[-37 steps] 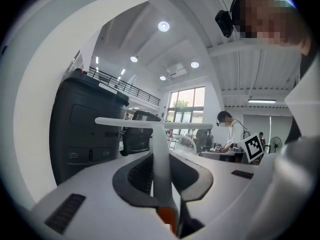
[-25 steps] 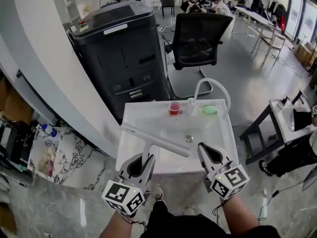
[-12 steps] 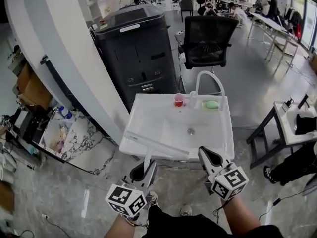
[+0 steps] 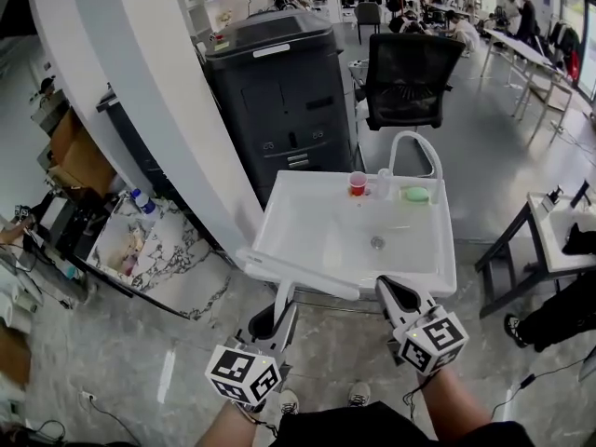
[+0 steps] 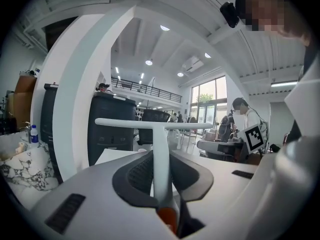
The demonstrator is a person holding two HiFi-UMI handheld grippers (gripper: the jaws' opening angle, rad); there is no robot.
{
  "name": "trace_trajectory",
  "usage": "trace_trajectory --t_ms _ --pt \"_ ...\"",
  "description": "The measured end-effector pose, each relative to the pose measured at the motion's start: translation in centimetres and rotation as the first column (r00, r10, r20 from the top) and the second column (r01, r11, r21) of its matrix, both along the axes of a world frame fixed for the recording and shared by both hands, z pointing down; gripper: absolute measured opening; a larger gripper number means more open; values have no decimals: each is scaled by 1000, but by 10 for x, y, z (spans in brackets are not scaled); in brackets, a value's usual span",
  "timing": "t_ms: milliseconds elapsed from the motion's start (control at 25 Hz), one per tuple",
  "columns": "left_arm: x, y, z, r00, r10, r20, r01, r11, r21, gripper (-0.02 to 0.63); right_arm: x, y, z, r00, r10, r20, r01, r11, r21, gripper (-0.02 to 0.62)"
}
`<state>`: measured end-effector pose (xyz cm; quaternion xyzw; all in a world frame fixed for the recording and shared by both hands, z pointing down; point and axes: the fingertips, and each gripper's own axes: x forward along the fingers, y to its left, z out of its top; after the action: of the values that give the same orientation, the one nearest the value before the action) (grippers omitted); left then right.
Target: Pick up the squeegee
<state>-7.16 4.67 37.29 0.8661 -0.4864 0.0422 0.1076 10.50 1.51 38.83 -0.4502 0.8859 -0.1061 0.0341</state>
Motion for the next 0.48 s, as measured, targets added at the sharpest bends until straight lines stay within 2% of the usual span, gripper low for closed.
trace_trajectory --t_ms 200,480 --pt "-27 -1 5 1000 20 -16 -20 1000 -4 75 -27 8 -2 999 31 -9 -31 1000 2 17" --pt "-51 -10 4 994 111 -17 -111 994 12 75 -52 26 -4 990 129 -50 -129 992 5 17"
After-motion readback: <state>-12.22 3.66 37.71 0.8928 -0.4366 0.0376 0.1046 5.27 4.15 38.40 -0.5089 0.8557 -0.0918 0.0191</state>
